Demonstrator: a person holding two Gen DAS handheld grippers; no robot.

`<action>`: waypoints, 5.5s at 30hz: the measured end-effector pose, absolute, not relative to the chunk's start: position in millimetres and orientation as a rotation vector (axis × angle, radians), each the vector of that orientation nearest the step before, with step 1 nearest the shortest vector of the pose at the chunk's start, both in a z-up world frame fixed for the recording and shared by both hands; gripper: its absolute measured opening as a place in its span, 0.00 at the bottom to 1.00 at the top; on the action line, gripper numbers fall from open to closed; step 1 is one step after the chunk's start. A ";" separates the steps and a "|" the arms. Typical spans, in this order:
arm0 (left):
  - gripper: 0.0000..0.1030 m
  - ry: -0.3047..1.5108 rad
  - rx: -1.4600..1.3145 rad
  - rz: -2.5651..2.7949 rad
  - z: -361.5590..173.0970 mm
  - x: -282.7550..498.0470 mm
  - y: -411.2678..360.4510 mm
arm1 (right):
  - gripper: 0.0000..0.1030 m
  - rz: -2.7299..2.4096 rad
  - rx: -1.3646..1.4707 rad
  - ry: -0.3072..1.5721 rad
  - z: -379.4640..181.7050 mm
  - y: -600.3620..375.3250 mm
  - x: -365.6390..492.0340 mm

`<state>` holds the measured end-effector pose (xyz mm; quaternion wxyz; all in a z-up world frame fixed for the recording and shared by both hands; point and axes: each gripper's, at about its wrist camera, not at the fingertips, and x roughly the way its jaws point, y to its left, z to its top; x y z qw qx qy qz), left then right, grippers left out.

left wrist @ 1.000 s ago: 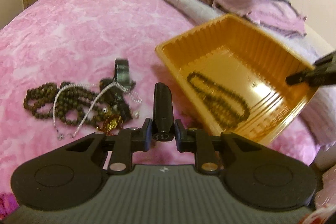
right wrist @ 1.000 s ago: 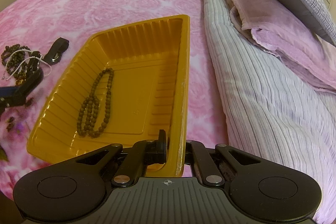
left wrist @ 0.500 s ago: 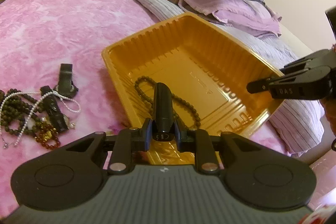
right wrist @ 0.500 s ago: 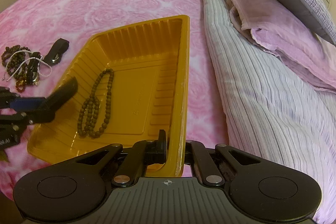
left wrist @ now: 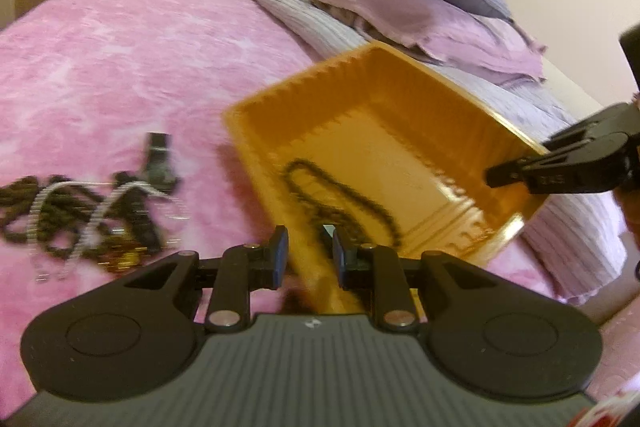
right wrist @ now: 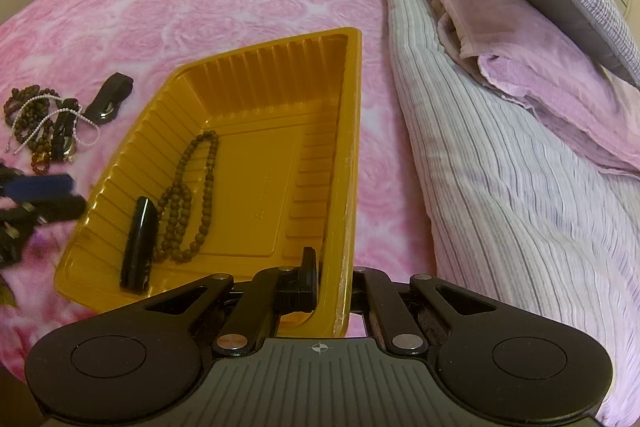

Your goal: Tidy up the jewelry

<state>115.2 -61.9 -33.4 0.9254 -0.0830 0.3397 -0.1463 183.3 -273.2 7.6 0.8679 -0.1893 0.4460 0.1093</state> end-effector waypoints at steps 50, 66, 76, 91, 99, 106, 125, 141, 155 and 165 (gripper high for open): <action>0.02 0.650 -0.049 -0.012 -19.4 128.3 60.8 | 0.04 0.209 -0.403 0.952 3.9 -272.3 183.9; 0.02 0.418 0.076 -0.203 90.5 151.6 29.5 | 0.04 0.213 -0.405 0.942 7.0 -271.0 184.7; 0.02 0.340 0.142 -0.378 127.1 151.9 -31.0 | 0.04 0.212 -0.409 0.938 7.7 -269.1 184.6; 0.02 0.460 0.067 -0.584 99.2 162.7 -96.0 | 0.04 0.216 -0.405 0.931 10.3 -268.9 183.7; 0.02 0.606 0.054 -0.616 54.5 182.9 -108.2 | 0.04 0.214 -0.400 0.931 8.9 -269.4 183.1; 0.02 0.627 0.053 -0.607 48.5 186.6 -104.3 | 0.04 0.214 -0.400 0.931 8.6 -269.5 183.0; 0.29 0.610 -0.060 -0.374 48.9 187.7 -18.5 | 0.04 0.214 -0.399 0.929 8.4 -269.9 182.2; 0.28 0.710 -0.132 -0.050 -32.2 124.5 64.7 | 0.04 0.211 -0.401 0.927 7.6 -270.4 180.6; 0.18 0.777 -0.125 -0.111 -74.3 128.6 15.7 | 0.04 0.209 -0.400 0.930 6.9 -271.0 180.7; 0.04 0.774 -0.084 -0.135 -68.3 117.4 12.8 | 0.04 0.209 -0.402 0.930 5.7 -271.1 180.1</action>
